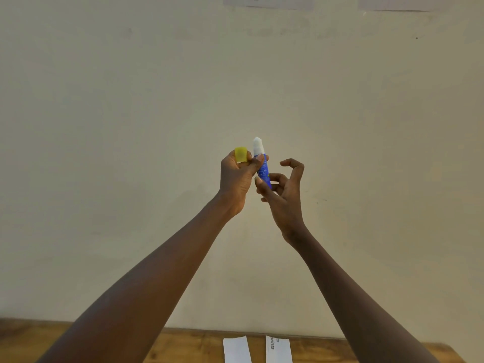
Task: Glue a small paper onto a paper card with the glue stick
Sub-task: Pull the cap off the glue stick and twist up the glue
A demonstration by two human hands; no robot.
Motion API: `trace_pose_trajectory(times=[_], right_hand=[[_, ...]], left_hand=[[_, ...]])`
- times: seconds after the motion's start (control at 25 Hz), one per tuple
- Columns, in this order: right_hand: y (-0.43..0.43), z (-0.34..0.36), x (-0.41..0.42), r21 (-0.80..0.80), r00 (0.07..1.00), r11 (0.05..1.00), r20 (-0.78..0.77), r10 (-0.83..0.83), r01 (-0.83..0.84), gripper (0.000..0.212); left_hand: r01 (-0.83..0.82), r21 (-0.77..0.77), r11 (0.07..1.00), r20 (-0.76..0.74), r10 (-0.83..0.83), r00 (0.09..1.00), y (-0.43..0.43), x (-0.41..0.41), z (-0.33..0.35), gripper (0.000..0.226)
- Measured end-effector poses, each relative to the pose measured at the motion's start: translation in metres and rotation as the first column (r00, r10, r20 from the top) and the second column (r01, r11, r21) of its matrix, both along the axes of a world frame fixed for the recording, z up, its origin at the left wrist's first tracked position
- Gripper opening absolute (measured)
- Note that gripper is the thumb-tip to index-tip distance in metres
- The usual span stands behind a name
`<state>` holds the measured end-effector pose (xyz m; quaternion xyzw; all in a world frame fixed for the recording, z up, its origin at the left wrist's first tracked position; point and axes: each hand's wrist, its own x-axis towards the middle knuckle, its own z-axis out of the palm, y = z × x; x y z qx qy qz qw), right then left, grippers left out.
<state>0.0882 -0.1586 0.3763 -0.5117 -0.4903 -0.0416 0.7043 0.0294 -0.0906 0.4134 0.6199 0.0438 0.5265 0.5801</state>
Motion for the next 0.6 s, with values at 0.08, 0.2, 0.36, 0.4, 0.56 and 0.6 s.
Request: trace_pose_trajectory(times=[0.08, 0.2, 0.36, 0.4, 0.56, 0.6], right_hand=[[0.000, -0.008, 0.001, -0.016, 0.999, 0.999, 0.022, -0.041, 0.041, 0.042], [0.002, -0.025, 0.004, -0.062, 0.999, 0.998, 0.035, -0.010, 0.012, 0.040], [0.004, -0.040, 0.013, -0.101, 0.968, 0.969, -0.135, 0.210, -0.224, 0.044], [0.005, -0.041, 0.016, -0.075, 0.930, 0.946, -0.226, 0.291, -0.314, 0.045], [0.013, -0.047, 0.022, 0.034, 0.838, 0.911, -0.377, 0.393, -0.412, 0.045], [0.017, -0.050, 0.021, 0.009, 0.884, 0.941, -0.340, 0.321, -0.338, 0.047]], left_hand=[[-0.034, -0.019, 0.999, -0.049, 0.033, 0.998, 0.000, 0.001, -0.014, 0.020], [-0.055, -0.060, 0.997, -0.107, 0.048, 0.993, 0.001, 0.003, -0.032, 0.026], [0.061, -0.166, 0.984, -0.094, -0.077, 0.993, 0.014, 0.007, -0.048, 0.022], [0.109, -0.201, 0.973, -0.072, -0.126, 0.989, 0.019, 0.006, -0.049, 0.022], [0.129, -0.238, 0.963, -0.102, -0.157, 0.982, 0.026, 0.008, -0.051, 0.022], [0.102, -0.235, 0.967, -0.108, -0.130, 0.986, 0.027, 0.010, -0.052, 0.021]])
